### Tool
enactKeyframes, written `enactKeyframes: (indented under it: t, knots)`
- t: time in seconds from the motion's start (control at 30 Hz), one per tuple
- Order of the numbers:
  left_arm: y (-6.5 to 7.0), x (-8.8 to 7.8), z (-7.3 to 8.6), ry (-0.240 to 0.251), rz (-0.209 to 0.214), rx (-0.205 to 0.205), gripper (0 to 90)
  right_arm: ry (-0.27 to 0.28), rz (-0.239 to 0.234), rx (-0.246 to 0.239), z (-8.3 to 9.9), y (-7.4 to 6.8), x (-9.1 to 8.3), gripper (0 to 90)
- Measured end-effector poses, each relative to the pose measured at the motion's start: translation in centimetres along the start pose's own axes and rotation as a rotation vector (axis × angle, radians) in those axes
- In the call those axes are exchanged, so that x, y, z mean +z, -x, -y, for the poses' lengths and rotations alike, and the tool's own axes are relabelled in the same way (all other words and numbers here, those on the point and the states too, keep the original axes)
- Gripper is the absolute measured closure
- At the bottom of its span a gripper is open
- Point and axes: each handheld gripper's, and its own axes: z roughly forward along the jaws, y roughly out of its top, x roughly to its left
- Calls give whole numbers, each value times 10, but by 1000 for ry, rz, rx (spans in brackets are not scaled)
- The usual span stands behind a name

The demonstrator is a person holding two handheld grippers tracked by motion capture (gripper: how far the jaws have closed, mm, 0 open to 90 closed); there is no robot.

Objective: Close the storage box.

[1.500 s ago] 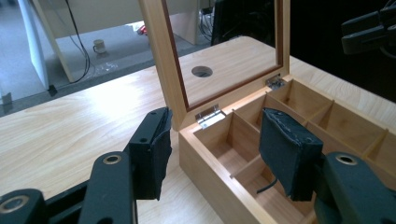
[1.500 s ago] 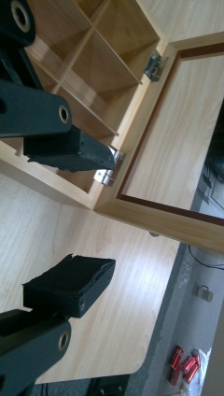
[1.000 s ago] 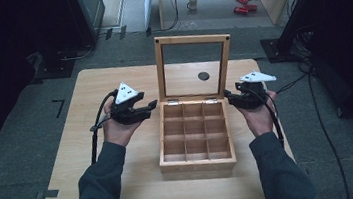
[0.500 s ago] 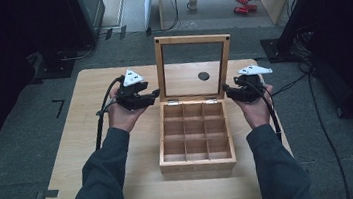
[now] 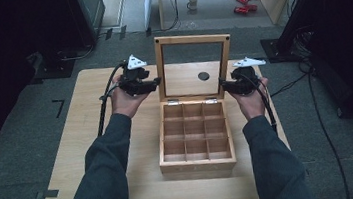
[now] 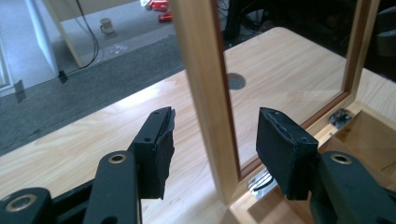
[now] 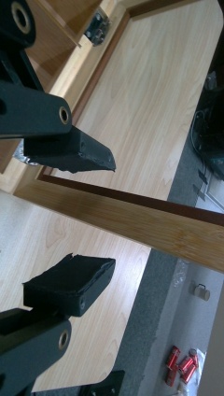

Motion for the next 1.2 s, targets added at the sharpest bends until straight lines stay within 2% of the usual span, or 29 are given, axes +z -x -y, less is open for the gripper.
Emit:
enactKeyframes:
  t: [0.1,0.17,0.3,0.43,0.53,0.6,0.83,0.93,1.2]
  knots:
    - [3,7,-4,0,5,5,466,4,-4,9,-2,-1,3,462]
    - [6,15,-6,-19,8,7,467,3,3,7,-3,-2,7,462]
    - [8,21,-7,-27,7,9,468,12,-18,38,-2,1,13,455]
    - [6,27,-6,-34,7,-5,473,15,-31,51,-2,4,16,457]
    - [2,33,-3,-46,32,-31,487,16,-51,71,-1,7,20,464]
    - [1,34,-3,-50,29,-31,497,17,-68,79,-1,8,22,468]
    - [3,43,-2,-57,21,-53,508,19,-80,74,-4,3,26,469]
    - [3,43,-2,-55,17,-60,520,12,-68,60,-8,1,25,456]
    - [4,40,-2,-53,11,-76,570,21,-66,63,-8,-1,22,461]
